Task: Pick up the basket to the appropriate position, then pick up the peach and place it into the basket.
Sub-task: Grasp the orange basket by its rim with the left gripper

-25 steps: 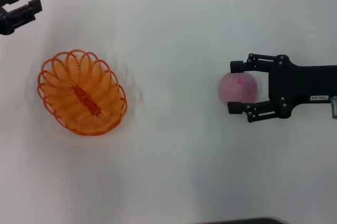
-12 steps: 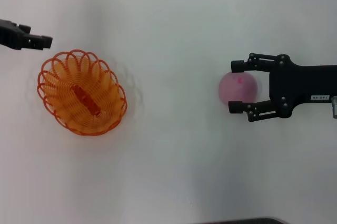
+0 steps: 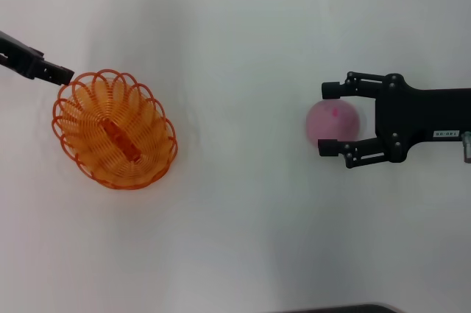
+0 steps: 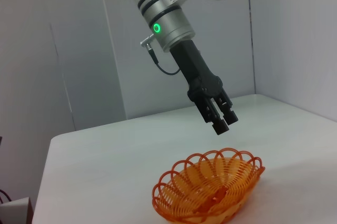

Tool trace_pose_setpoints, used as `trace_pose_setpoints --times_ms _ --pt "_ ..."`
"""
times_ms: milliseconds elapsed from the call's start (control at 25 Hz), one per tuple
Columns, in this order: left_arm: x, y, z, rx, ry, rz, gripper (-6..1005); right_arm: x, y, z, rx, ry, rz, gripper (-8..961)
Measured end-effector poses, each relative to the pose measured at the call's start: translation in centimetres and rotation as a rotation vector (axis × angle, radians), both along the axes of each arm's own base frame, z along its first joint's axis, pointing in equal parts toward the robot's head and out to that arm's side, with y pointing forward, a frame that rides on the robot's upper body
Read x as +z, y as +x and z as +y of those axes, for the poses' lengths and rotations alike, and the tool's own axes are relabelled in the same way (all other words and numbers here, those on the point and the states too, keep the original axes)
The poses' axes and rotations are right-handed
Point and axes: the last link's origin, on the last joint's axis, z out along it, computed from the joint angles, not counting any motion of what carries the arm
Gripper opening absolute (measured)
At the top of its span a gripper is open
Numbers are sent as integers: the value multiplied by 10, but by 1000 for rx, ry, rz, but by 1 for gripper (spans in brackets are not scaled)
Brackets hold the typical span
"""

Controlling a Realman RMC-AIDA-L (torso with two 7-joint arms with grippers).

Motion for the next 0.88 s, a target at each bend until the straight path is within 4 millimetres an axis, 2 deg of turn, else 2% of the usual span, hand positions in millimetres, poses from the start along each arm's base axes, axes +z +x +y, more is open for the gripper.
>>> trace_pose_setpoints --times_ms 360,640,880 --pt "-4 0 3 3 4 17 657 -1 -2 2 7 -1 -2 942" --pt "-29 -13 7 2 -29 14 657 -1 -3 3 9 0 -3 941" --pt "-44 -22 9 6 -43 17 656 -4 -4 4 6 1 -7 941"
